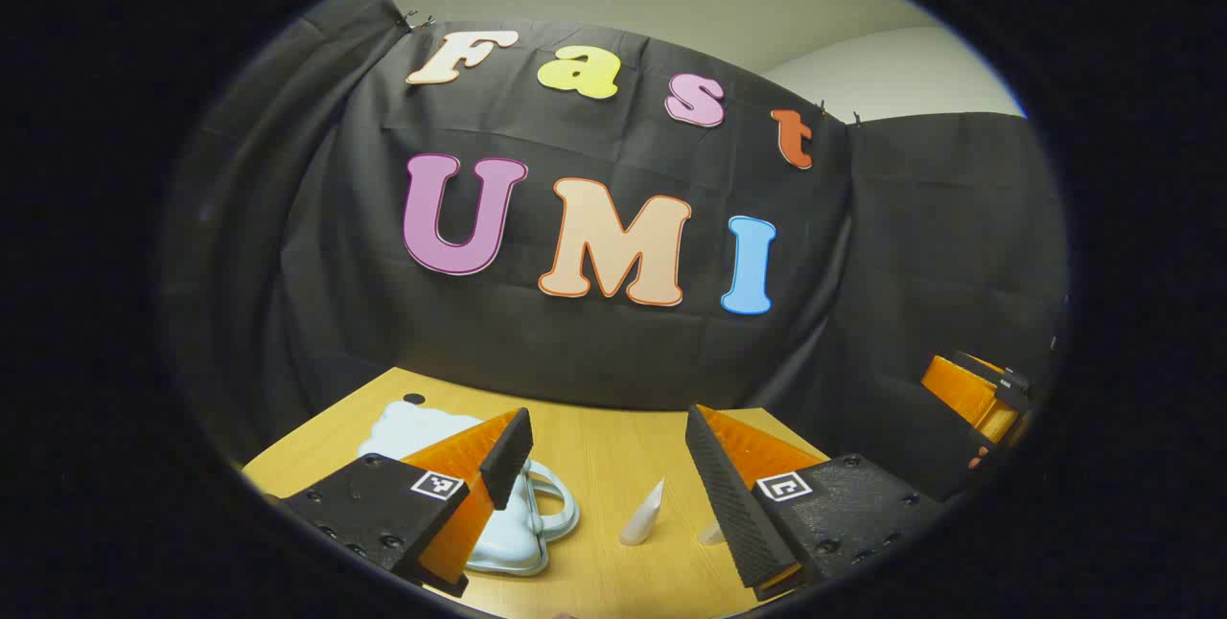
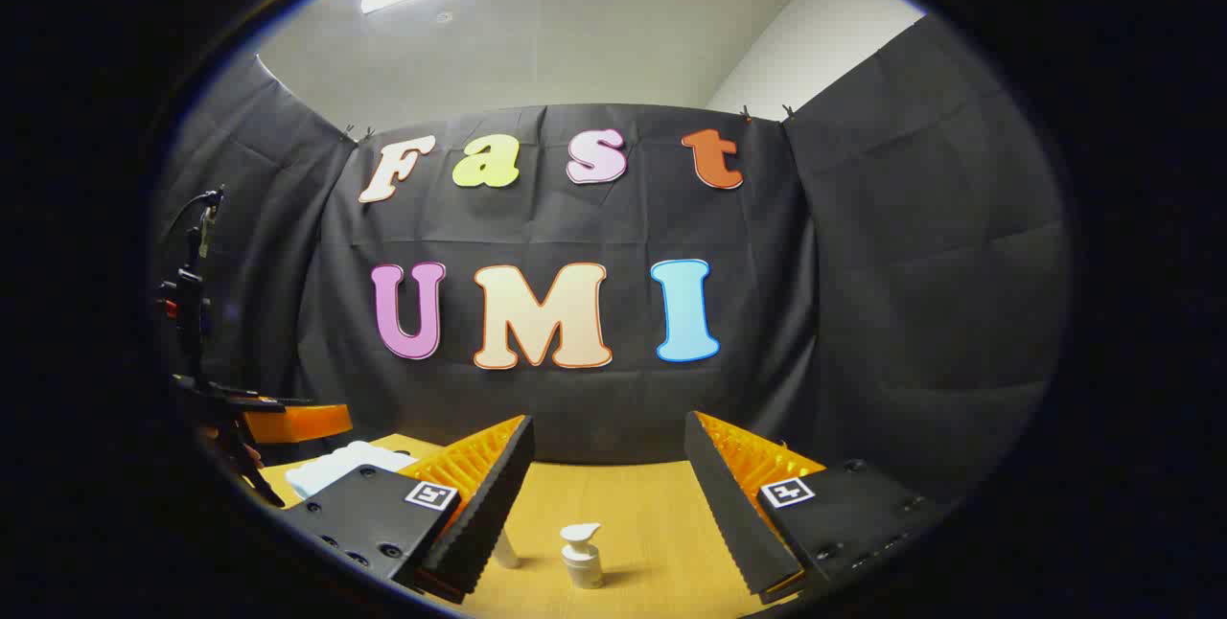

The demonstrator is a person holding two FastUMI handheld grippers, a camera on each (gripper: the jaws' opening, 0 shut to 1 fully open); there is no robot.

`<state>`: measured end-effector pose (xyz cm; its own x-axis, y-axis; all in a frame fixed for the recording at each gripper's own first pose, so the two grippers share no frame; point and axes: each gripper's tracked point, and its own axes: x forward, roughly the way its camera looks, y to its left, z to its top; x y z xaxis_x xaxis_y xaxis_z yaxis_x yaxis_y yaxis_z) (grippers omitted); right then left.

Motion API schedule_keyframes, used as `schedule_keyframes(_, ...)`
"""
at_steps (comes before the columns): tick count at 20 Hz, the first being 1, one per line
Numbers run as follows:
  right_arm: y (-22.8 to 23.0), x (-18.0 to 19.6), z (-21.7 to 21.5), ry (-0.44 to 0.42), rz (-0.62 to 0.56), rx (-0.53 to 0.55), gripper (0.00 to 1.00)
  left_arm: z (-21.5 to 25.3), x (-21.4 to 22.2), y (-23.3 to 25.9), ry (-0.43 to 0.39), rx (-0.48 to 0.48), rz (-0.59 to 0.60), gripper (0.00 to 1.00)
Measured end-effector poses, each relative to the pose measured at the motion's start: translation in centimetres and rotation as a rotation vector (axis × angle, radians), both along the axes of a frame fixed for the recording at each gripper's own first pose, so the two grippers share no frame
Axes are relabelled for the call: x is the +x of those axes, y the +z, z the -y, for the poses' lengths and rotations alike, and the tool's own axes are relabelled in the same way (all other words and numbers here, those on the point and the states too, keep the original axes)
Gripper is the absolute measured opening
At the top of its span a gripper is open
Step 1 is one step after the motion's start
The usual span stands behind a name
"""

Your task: First open the suitcase, pack the skin care products into it, and then close the suitcase.

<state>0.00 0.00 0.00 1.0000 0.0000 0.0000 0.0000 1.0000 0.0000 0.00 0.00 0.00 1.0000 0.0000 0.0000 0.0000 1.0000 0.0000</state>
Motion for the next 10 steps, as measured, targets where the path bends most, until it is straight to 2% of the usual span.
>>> schedule_keyframes(10,-1.8,0.5,1.2,0.007,-0.043,0.004,0.98,1.8,1.0,-2.2,-0.015,0.026,-0.051,0.95)
